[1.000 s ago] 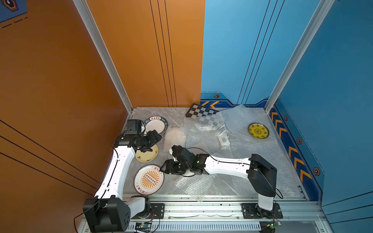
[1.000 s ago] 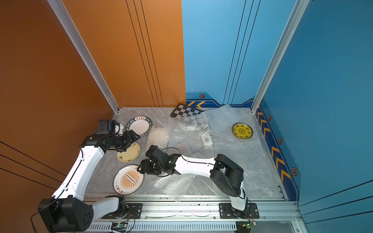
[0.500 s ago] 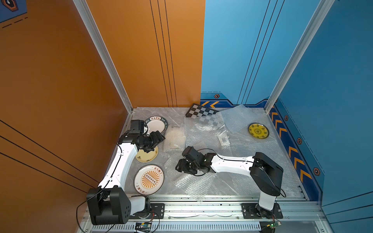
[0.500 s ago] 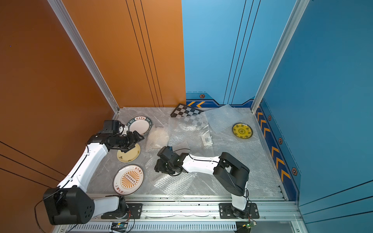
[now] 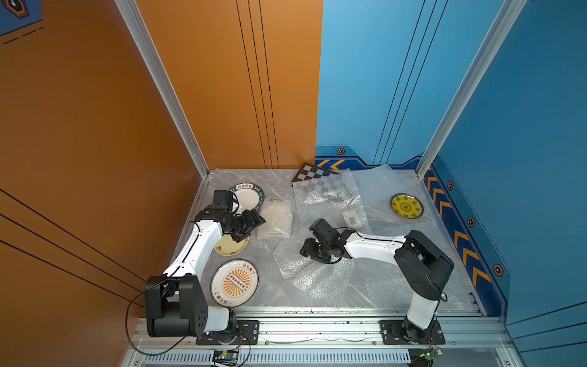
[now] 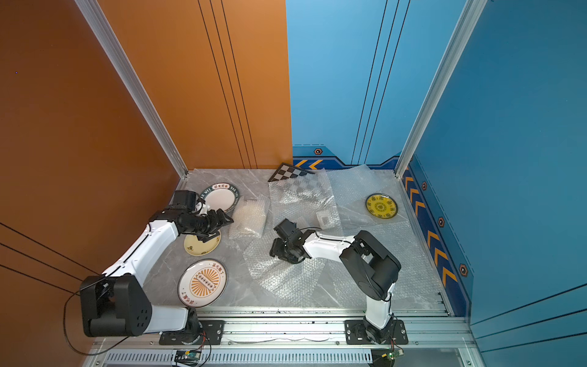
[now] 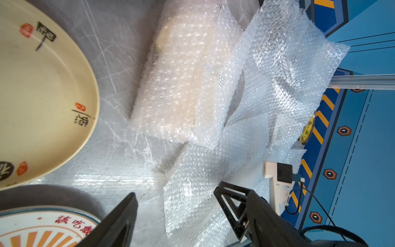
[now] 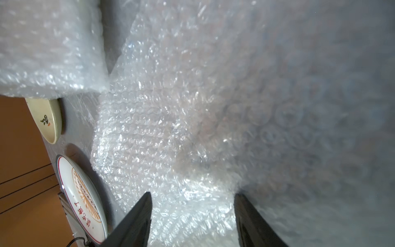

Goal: Unpack dinner plates from bubble wrap
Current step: Move the bubble wrap to the center of the board.

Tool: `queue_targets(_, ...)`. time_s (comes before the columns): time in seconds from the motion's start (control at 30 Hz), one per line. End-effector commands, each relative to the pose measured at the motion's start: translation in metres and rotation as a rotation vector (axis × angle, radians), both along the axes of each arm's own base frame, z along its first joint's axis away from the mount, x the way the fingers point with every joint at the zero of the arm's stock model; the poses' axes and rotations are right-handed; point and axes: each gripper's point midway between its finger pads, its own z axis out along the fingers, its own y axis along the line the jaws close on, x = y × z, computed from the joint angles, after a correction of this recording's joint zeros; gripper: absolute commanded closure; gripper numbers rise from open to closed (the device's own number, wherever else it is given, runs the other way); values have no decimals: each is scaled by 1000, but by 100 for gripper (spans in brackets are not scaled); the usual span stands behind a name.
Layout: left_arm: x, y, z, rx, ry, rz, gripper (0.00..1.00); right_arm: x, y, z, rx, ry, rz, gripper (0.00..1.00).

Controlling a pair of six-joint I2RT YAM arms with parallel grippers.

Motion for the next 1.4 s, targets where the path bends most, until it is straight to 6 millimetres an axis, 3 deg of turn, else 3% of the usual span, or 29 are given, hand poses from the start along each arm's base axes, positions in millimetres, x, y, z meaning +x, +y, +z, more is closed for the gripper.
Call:
queue_targets(0.0,1,-5,-4,-16,11,-17,19,-4,-46,-26,-152,56,-8,37)
queue_targets(0.27,3,-4,-6,-14,12,-19,19,36,-74,-13,-165,53,-31,37)
queue_targets(0.4,2,-3,-7,-14,10,-19,19,40,-57,6,-144,9,12,37)
queue_targets(0.53,2,2,-9,-17,13,-15,19,33,-34,54,-129,-79,39,36)
queue_targets(0.63,-6,8,-21,-18,45,1,18,30,-19,90,-87,-148,23,34)
queue_targets(0.73,-5,15,-17,-24,33,19,18,34,-1,105,-49,-155,46,31)
queue_targets(0.9,-6,24,-6,-13,14,47,19,55,35,92,-13,-105,99,29)
queue_targets(1.07,-18,30,-3,7,17,85,19,85,67,63,6,-49,141,23)
queue_targets(1.2,-30,29,-3,2,16,95,19,102,74,44,11,-24,133,23)
queue_targets(1.37,-44,33,-6,25,37,98,19,109,80,25,33,9,143,25)
